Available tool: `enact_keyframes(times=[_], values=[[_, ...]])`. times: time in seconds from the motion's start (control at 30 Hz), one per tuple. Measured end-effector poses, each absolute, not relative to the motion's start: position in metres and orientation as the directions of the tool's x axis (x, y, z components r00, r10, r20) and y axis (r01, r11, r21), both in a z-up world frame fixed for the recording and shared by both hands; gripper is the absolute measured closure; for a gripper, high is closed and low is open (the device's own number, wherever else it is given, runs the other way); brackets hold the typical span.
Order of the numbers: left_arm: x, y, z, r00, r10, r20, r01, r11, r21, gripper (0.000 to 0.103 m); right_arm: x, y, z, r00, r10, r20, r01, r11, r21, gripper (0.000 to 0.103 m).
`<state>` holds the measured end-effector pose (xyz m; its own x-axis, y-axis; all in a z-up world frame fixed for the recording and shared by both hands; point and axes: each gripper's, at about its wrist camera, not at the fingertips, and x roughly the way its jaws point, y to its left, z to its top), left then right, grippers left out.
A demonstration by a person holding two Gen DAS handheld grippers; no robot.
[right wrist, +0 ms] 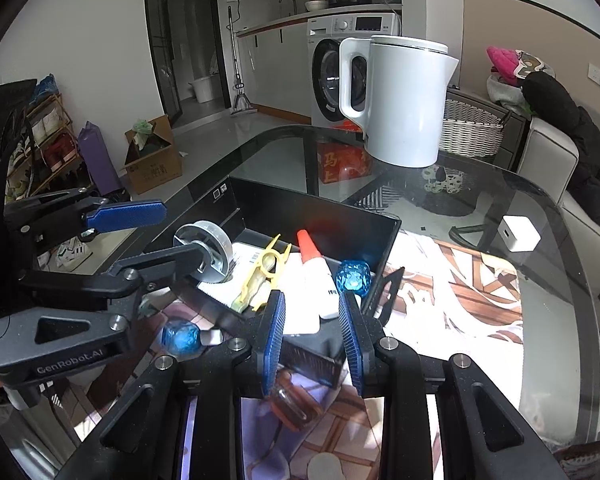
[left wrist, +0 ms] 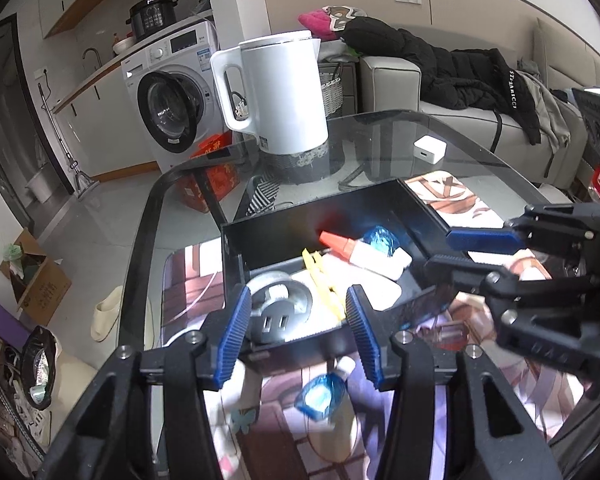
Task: Organize rigid objects
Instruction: 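Lower the clip and tube into the black box and open both tools, then move the left tool to the small blue bottle while the right tool moves to the orange-handled screwdriver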
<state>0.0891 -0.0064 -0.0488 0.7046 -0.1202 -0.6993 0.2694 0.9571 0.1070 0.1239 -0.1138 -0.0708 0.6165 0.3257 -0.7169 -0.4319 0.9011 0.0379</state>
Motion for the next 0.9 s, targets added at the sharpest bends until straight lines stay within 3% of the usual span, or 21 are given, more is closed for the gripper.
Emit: enact_keyframes(times=[0.37, 0.9], values=[[0.071, 0.001, -0.063, 0.657, -0.117, -0.745, 0.296, 0.949, 0.112, 0.053, 0.096, -0.125, -0.065, 0.616, 0.331, -0.715, -0.447, 0.894, 0.028, 0.074], [0.069, -0.016, -0.103, 0.533, -0.091, -0.841, 0.393, 0.907, 0.151, 0.053, 0.098, -0.117, -0.095, 0.504, 0.327, -0.800, -0.485, 0.873, 0.051, 0.072]])
